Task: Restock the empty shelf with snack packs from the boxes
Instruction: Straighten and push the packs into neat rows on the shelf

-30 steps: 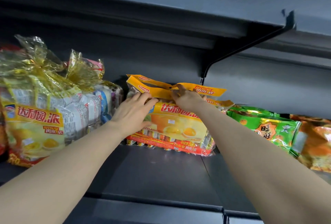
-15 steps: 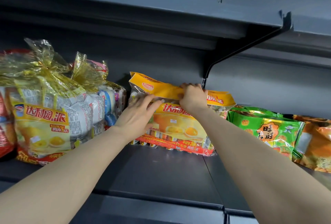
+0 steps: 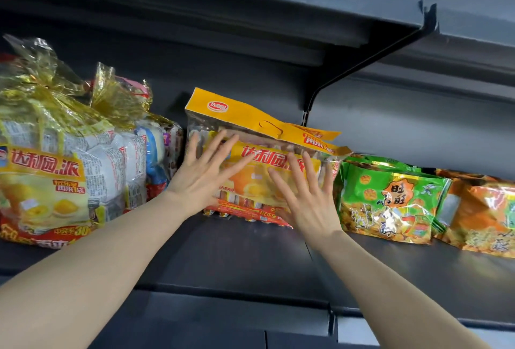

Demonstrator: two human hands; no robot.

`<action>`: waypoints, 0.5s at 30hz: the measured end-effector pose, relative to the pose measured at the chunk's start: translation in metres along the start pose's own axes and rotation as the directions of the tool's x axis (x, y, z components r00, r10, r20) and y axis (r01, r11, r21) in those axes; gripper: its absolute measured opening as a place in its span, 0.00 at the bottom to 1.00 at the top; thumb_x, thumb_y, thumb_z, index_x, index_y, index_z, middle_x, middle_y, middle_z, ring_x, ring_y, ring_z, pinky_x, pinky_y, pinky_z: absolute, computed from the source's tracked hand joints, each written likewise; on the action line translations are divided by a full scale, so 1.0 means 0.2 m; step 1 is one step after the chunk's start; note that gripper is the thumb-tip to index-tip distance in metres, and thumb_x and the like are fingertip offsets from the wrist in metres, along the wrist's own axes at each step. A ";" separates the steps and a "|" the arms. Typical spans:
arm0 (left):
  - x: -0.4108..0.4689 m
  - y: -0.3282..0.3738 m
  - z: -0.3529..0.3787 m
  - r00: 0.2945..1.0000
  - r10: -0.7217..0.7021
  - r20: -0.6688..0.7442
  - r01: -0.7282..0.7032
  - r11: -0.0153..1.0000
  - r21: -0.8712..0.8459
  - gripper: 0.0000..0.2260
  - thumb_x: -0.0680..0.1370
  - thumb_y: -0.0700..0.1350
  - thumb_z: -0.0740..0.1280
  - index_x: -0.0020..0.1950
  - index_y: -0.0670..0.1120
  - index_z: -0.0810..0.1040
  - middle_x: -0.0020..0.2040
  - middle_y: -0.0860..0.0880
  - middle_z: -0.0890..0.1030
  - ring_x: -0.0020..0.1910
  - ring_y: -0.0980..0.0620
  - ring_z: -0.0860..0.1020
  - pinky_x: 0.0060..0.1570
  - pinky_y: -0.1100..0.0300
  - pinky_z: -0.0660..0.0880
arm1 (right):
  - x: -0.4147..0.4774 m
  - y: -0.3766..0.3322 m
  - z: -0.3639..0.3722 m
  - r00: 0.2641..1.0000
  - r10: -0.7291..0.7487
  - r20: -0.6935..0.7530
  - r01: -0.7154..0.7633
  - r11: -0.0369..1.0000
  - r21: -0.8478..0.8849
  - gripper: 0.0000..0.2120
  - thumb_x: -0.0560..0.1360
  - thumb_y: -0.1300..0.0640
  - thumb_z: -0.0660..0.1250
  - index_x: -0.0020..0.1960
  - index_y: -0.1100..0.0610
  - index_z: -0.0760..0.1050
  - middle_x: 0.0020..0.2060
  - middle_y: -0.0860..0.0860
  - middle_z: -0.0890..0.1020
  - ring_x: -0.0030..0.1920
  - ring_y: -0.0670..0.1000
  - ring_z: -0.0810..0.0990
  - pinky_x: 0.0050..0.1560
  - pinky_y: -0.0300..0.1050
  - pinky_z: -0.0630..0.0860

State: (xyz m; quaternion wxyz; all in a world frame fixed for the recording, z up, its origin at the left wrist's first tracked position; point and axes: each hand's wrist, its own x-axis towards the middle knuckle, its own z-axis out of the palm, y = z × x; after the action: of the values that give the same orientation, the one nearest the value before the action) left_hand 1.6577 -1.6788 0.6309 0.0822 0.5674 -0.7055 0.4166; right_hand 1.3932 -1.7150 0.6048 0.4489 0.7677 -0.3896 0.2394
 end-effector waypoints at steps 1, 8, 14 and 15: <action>0.01 0.00 0.02 0.999 -0.029 0.025 0.030 1.000 -0.002 0.62 0.64 0.63 0.77 0.79 0.56 0.32 0.80 0.41 0.36 0.78 0.38 0.36 0.69 0.26 0.49 | -0.03 0.02 0.04 0.997 0.010 0.076 -0.009 1.000 -0.014 0.54 0.65 0.36 0.76 0.81 0.46 0.51 0.79 0.60 0.54 0.78 0.67 0.50 0.67 0.78 0.53; 0.03 0.07 0.16 0.996 -0.085 0.029 0.086 0.994 -0.060 0.62 0.63 0.61 0.79 0.80 0.56 0.35 0.80 0.40 0.46 0.79 0.36 0.46 0.69 0.28 0.56 | 0.03 0.06 0.22 0.975 0.062 0.213 -0.054 0.998 -0.043 0.66 0.60 0.40 0.82 0.80 0.43 0.38 0.80 0.58 0.41 0.79 0.65 0.40 0.68 0.79 0.49; 0.01 0.13 0.14 0.985 -0.172 0.018 0.171 0.985 0.006 0.61 0.66 0.59 0.78 0.78 0.56 0.30 0.79 0.40 0.34 0.77 0.34 0.36 0.70 0.28 0.53 | -0.02 0.00 0.20 0.987 0.088 0.133 -0.088 0.996 -0.002 0.57 0.67 0.55 0.79 0.81 0.46 0.44 0.80 0.59 0.43 0.79 0.65 0.41 0.70 0.78 0.49; 0.00 0.15 0.12 0.984 -0.179 0.016 0.179 0.984 0.019 0.60 0.68 0.58 0.77 0.78 0.56 0.30 0.79 0.39 0.33 0.77 0.34 0.35 0.70 0.28 0.52 | -0.04 0.00 0.18 0.989 0.086 0.123 -0.088 0.996 0.011 0.54 0.68 0.60 0.77 0.81 0.47 0.46 0.80 0.59 0.44 0.79 0.65 0.42 0.71 0.77 0.50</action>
State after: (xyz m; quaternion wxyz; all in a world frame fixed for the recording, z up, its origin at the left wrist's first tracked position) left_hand 1.6413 -1.6946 0.6005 0.1079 0.6330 -0.6485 0.4087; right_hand 1.3901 -1.7433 0.5820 0.4072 0.7668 -0.4474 0.2143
